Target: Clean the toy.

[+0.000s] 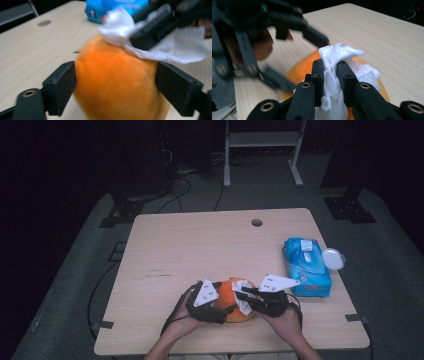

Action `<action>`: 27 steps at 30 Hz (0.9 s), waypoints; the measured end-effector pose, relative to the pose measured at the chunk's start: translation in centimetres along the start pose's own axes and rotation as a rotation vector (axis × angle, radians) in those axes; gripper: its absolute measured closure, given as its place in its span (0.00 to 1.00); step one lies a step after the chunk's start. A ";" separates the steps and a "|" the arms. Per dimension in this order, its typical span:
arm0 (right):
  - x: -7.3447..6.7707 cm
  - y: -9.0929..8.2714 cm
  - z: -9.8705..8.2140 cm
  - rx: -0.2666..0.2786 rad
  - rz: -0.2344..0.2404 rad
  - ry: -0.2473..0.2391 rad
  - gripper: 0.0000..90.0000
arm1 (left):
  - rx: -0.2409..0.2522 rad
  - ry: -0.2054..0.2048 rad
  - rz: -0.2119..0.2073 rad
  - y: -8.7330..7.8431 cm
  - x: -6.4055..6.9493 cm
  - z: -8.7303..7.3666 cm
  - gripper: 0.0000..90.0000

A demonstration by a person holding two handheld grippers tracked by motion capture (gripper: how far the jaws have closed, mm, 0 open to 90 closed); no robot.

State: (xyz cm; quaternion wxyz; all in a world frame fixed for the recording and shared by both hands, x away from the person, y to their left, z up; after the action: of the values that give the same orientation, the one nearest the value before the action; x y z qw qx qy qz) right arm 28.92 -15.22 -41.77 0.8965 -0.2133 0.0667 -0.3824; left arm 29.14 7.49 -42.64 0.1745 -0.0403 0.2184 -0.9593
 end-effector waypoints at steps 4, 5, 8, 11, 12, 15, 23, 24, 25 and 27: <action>0.6 -0.3 -0.3 -0.002 -0.002 0.017 0.85 | -0.004 -0.055 -0.012 0.1 -0.6 -0.4 0.14; 0.6 -0.3 -0.3 -0.003 -0.004 0.016 0.85 | -0.008 -0.081 -0.039 0.4 -0.6 -0.7 0.18; -0.3 -0.3 0.0 0.014 -0.031 -0.022 0.85 | -0.003 -0.081 -0.038 0.9 -0.2 -1.0 0.28; -1.5 0.1 0.6 0.042 0.009 -0.047 0.85 | -0.019 -0.050 -0.029 1.0 0.2 -0.7 0.29; -1.9 0.3 0.8 0.045 0.023 -0.059 0.85 | -0.025 -0.047 -0.029 1.0 0.2 -0.8 0.29; -1.9 0.6 1.0 0.022 0.000 -0.071 0.85 | -0.023 -0.058 -0.037 0.7 -0.1 -1.2 0.31; 1.3 -0.1 -0.3 0.006 -0.062 0.050 0.85 | 0.027 -0.032 -0.008 0.0 -0.4 0.0 0.20; 1.0 0.0 -0.2 0.012 -0.047 0.046 0.85 | 0.053 -0.016 0.003 -0.2 -0.4 0.3 0.19; 0.6 0.1 -0.2 0.019 -0.017 0.047 0.85 | 0.054 -0.008 -0.010 -0.1 -0.3 0.4 0.19; -0.3 0.5 0.0 0.020 0.008 0.025 0.85 | -0.004 0.019 -0.030 0.5 0.1 -0.1 0.22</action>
State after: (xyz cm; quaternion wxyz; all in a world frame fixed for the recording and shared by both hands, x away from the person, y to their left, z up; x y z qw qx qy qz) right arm 29.08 -14.71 -41.99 0.8993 -0.1992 0.0747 -0.3821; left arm 29.22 7.14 -42.97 0.1580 -0.0348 0.2212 -0.9617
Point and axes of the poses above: each handheld gripper's, and its own axes: y roughly forward along the jaws, z roughly out of its top, x roughly to its right, the point moved 1 cm from there along y, roughly forward along the jaws, and after that the axes turned 13 degrees about -z, right-handed, at the moved point
